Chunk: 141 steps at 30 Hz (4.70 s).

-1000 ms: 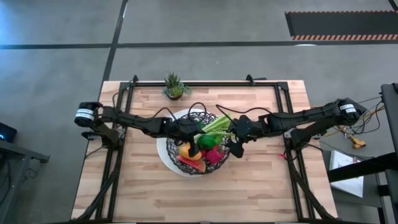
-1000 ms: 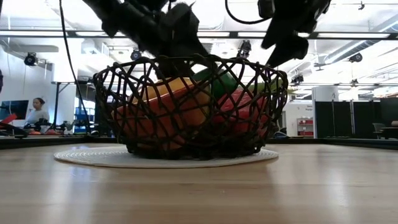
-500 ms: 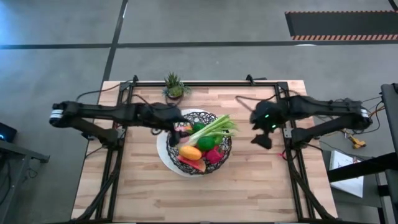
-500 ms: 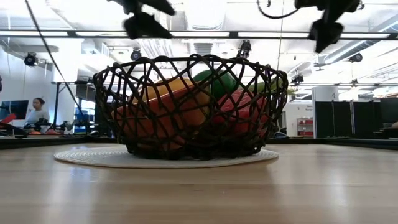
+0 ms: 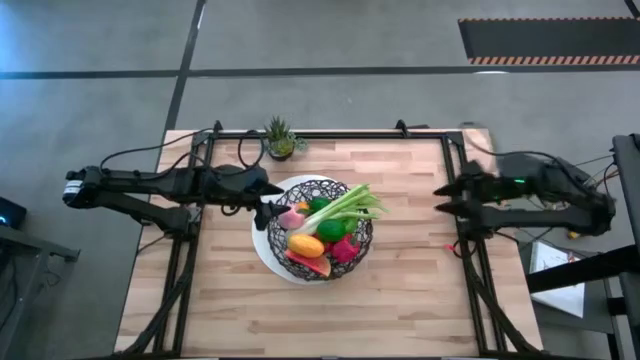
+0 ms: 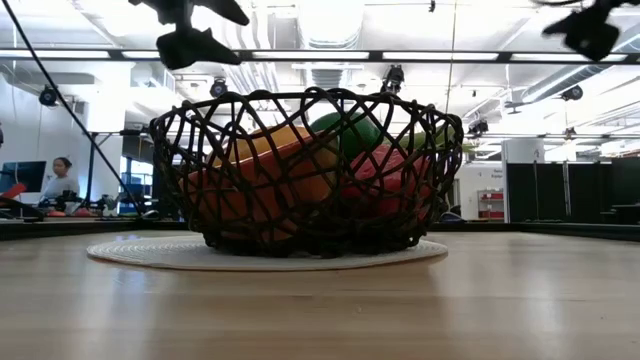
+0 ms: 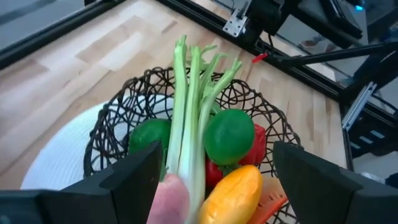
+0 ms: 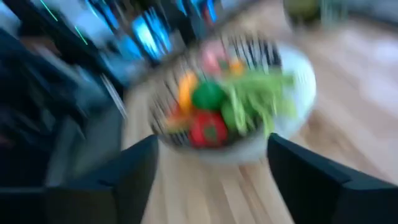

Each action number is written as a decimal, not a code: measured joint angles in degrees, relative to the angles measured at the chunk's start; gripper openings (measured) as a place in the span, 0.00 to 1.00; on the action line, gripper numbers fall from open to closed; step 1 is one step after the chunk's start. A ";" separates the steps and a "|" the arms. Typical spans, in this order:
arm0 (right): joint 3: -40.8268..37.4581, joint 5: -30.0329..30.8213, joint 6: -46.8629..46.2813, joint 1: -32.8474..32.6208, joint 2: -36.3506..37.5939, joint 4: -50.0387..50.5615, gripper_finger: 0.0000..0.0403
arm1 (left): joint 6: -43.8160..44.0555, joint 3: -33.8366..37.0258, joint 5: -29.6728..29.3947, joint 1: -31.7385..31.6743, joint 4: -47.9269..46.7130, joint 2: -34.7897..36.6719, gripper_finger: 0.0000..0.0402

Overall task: Build produce basket
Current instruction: Return to Home Position

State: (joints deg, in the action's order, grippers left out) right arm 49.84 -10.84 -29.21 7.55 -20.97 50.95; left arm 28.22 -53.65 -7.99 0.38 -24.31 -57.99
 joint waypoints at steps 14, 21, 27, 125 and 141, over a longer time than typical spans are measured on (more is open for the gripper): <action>-10.54 6.45 5.99 0.00 16.63 -6.44 0.05 | 1.65 0.54 0.00 0.00 0.94 0.08 0.72; -20.72 6.93 13.42 0.00 15.82 -26.67 0.02 | 1.81 0.57 0.00 0.00 1.60 0.05 0.72; -30.28 7.03 16.45 0.00 19.35 -37.44 0.02 | 2.94 0.54 0.00 0.00 1.70 0.08 0.72; -49.19 10.94 15.91 -5.01 18.55 -51.95 0.02 | -30.46 53.15 6.58 -2.18 38.21 55.91 0.00; -49.19 10.94 15.91 -5.01 18.55 -51.97 0.02 | -30.05 53.24 7.95 -2.18 25.35 55.71 0.00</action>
State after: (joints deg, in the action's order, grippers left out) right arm 0.64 0.10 -13.30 2.55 -2.42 -1.02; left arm -1.83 -0.41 -0.04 -1.80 1.04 -2.27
